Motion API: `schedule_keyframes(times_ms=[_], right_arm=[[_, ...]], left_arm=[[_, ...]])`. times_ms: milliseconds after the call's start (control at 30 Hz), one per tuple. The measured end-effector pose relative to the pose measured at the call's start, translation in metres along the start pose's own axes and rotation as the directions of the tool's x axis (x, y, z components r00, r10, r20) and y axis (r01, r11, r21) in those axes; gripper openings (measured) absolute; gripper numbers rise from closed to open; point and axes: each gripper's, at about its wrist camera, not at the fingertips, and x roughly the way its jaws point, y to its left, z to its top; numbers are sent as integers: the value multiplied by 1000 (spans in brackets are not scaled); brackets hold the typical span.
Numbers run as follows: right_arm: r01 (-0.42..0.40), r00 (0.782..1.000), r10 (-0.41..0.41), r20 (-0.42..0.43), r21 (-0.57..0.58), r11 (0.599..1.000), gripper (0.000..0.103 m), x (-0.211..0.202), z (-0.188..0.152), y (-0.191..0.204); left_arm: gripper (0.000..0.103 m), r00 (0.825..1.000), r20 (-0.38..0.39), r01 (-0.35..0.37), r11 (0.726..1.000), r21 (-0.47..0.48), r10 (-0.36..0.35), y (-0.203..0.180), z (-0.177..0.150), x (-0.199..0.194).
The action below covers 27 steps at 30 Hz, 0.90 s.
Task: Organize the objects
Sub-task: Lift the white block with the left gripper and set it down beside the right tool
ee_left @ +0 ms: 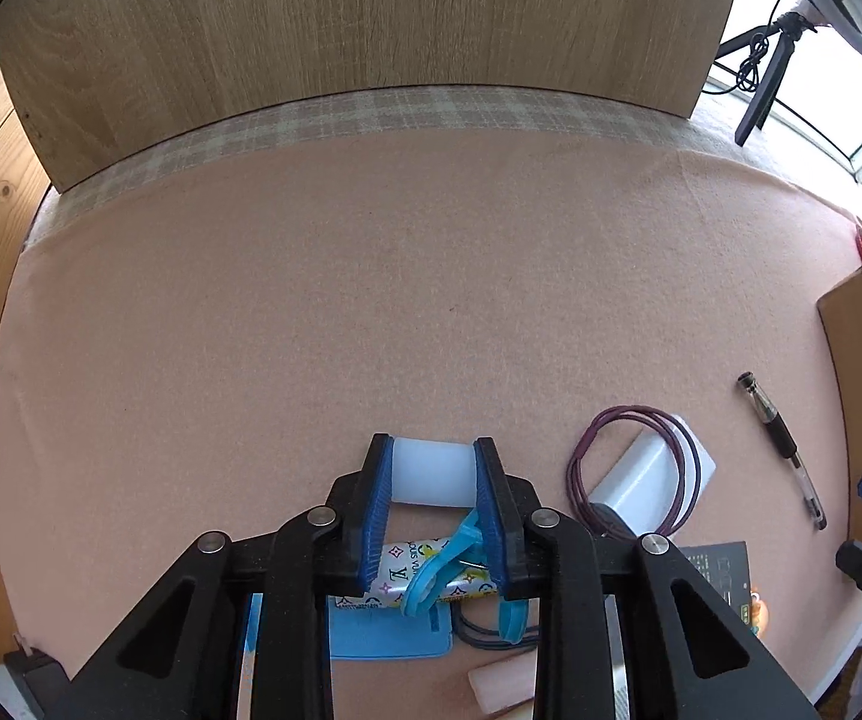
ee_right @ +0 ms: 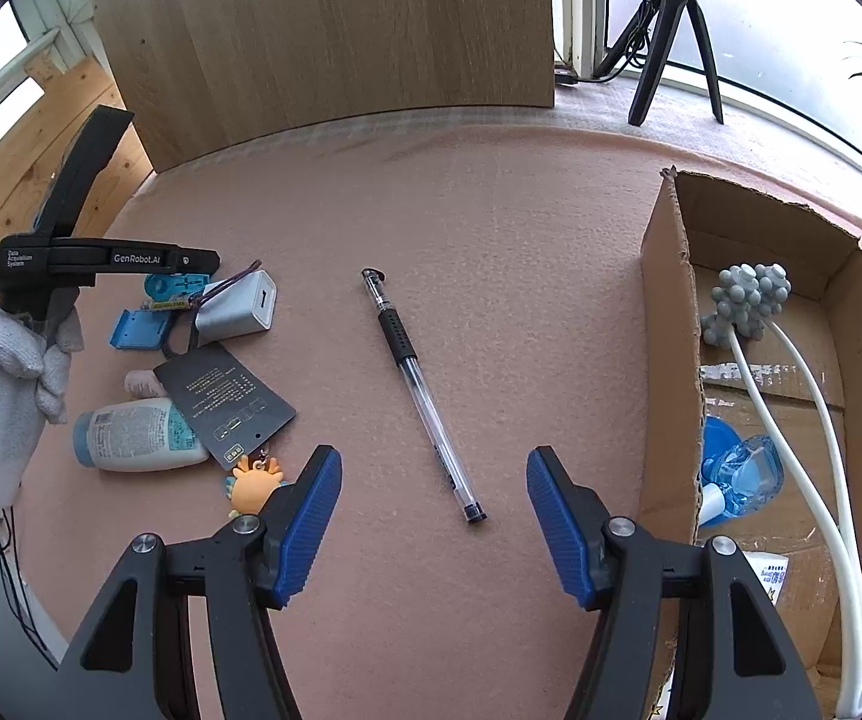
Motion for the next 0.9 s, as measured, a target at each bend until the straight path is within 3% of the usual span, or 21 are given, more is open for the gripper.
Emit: schedule_keyframes(times_ms=[400, 600, 900], right_arm=[[-43, 999, 43, 3, -30, 999, 60, -7, -2, 13], [-74, 997, 75, 9, -34, 997, 60, -14, -7, 20], [-135, 991, 135, -12, -46, 990, 60, -20, -31, 43]], left_arm=[[28, 1000, -4, 8, 1000, -22, -8, 21, -77, -28], [28, 998, 14, 59, 996, -69, -58, 26, -127, -50], [28, 989, 43, 144, 985, -96, -140, -10, -171, -59]])
